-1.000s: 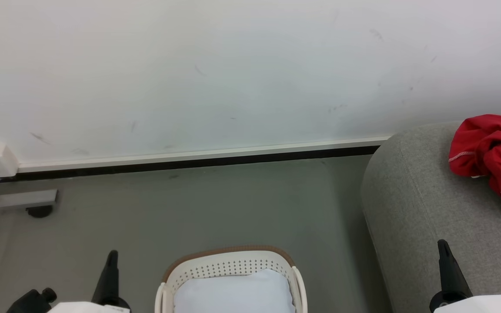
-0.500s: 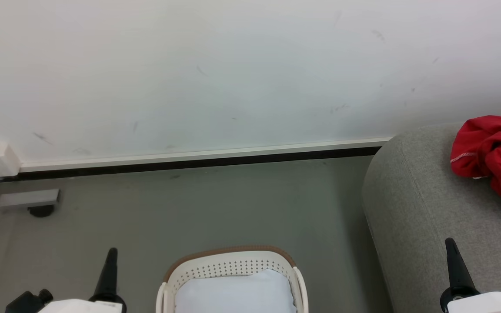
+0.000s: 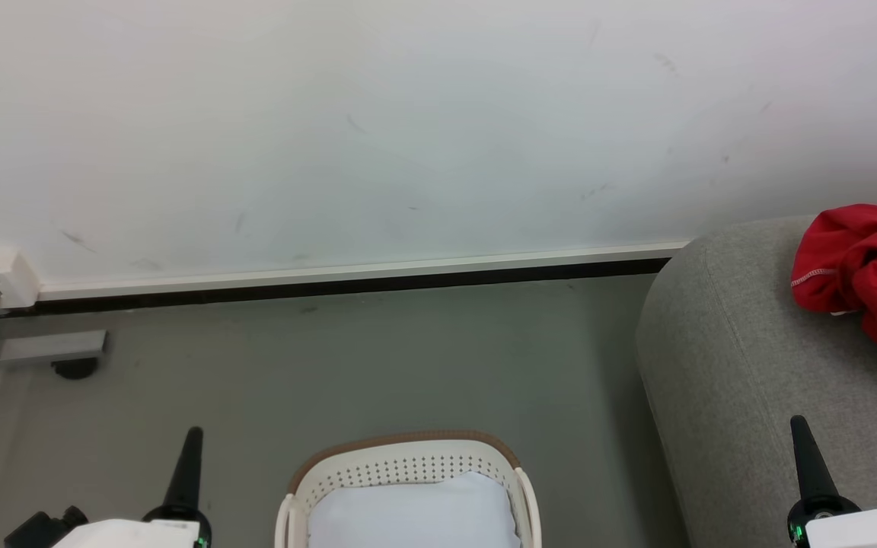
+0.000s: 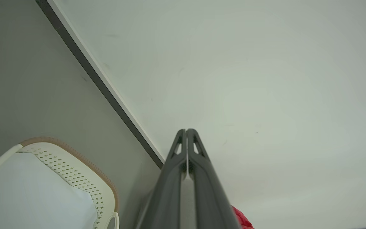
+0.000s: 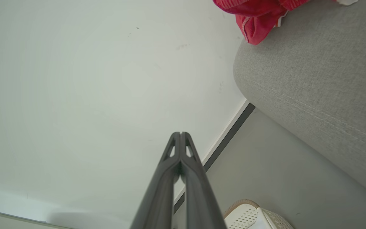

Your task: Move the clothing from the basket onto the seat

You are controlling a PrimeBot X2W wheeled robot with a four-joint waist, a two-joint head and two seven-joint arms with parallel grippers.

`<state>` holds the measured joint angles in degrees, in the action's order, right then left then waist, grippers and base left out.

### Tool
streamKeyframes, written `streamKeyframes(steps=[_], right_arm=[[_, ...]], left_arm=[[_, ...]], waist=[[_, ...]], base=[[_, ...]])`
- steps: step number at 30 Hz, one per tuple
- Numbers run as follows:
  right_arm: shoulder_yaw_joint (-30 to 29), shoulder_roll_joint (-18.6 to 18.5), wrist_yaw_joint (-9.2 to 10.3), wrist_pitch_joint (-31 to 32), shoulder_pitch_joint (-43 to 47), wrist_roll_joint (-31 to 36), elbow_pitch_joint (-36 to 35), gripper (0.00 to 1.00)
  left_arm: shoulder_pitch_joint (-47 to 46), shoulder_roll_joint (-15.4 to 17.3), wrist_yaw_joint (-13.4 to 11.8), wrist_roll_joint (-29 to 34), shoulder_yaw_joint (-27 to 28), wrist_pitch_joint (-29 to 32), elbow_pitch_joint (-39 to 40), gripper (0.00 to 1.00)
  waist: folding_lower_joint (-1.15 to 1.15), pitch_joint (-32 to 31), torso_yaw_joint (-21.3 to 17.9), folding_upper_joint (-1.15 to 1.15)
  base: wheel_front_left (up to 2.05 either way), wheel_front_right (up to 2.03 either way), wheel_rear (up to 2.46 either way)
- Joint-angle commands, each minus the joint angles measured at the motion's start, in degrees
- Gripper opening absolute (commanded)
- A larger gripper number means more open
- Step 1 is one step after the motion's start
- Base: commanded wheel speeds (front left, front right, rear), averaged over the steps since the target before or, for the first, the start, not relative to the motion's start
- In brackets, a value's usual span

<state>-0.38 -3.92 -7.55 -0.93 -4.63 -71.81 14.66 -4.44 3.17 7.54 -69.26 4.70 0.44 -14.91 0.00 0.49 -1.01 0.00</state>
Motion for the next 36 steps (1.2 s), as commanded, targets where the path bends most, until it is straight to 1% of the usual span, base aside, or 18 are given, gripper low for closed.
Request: streamKeyframes(steps=[1,18,36], right_arm=[[-0.48,-0.45,0.07,0.46,-1.28,-1.57,-0.67,0.0],[-2.25,-0.27,0.08,2.85,-1.41,-9.5,-0.77,0.0],[-3.84,-0.05,0.1,5.0,-1.56,-16.38,-0.82,0.0]], left_arm=[[-1.03,0.19,-0.06,-1.58,0.3,0.46,0.56,0.0],[-1.48,0.02,-0.07,-10.13,0.99,2.65,0.72,0.0],[-1.75,-0.11,-0.08,-17.43,1.56,4.62,0.85,0.0]], waist=[[0.0,-0.01,0.03,0.0],[0.0,-0.11,0.36,0.0],[0.0,-0.22,0.69,0.0]], base=[[0.0,0.0,0.0],[0.0,0.0,0.0],[0.0,0.0,0.0]])
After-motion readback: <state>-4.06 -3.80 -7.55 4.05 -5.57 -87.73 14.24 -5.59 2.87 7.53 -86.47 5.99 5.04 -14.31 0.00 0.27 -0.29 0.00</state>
